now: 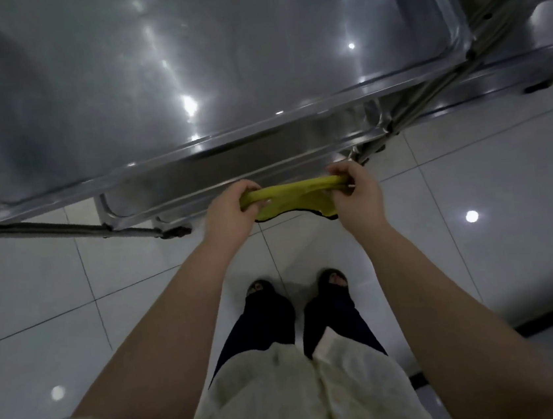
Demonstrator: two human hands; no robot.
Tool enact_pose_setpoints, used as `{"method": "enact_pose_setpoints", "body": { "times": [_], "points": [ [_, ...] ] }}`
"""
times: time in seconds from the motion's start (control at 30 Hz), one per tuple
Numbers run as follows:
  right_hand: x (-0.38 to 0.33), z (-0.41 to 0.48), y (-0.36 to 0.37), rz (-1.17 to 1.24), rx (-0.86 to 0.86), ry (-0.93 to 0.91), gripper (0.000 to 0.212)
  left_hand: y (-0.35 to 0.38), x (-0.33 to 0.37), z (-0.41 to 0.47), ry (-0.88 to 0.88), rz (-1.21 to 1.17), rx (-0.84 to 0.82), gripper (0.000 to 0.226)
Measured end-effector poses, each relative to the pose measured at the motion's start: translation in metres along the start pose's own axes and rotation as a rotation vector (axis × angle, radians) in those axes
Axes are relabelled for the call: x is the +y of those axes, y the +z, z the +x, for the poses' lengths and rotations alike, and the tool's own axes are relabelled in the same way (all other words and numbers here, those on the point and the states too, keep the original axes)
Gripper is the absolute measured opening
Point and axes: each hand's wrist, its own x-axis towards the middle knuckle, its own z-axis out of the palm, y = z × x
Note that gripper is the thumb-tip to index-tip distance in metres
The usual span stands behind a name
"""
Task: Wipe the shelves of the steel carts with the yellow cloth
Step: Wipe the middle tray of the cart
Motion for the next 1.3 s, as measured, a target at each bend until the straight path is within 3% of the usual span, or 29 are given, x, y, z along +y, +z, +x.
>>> {"method": "enact_pose_setpoints", "body": {
  "times": [0.13,0.3,0.5,0.63,0.77,0.83,0.9,0.97,1.03,1.1,1.2,1.3],
  "points": [
    [0.054,0.049,0.003,0.139,0.091,0.04,0.045,0.059,-0.025,0.041,0.0,-0.228,0.084,0.021],
    [0.121,0.125,0.005,0.157,0.218,-0.084,0.04,0.139,-0.048,0.113,-0.011,-0.377,0.103,0.017],
    [0.156,0.238,-0.018,0.031,0.347,-0.286,0.028,0.189,-0.043,0.215,0.217,-0.336,0.118,0.015],
    [0.165,0.307,-0.014,-0.212,0.347,-0.362,0.02,0.215,-0.038,0.281,0.338,-0.085,0.194,0.015],
    [0.181,0.337,0.014,-0.461,0.275,-0.373,0.045,0.231,-0.055,0.309,0.416,0.304,0.275,0.023],
    [0.186,0.334,0.023,-0.664,0.317,-0.381,0.056,0.228,-0.06,0.311,0.395,0.366,0.31,0.034],
    [0.188,0.324,0.03,-0.845,0.355,-0.467,0.052,0.219,-0.064,0.31,0.349,0.373,0.347,0.043],
    [0.188,0.317,0.037,-0.908,0.227,-0.484,0.05,0.206,-0.071,0.312,0.318,0.424,0.393,0.04],
    [0.196,0.317,0.045,-0.957,0.019,-0.392,0.071,0.194,-0.082,0.317,0.286,0.578,0.389,0.04],
    [0.207,0.328,0.044,-1.017,-0.057,-0.352,0.088,0.183,-0.095,0.325,0.264,0.712,0.373,0.044],
    [0.21,0.362,0.023,-1.023,-0.024,-0.279,0.092,0.162,-0.114,0.343,0.201,0.792,0.314,0.048],
    [0.199,0.39,0.017,-1.025,0.149,-0.166,0.085,0.146,-0.126,0.358,0.174,0.82,0.223,0.053]
  ]
}}
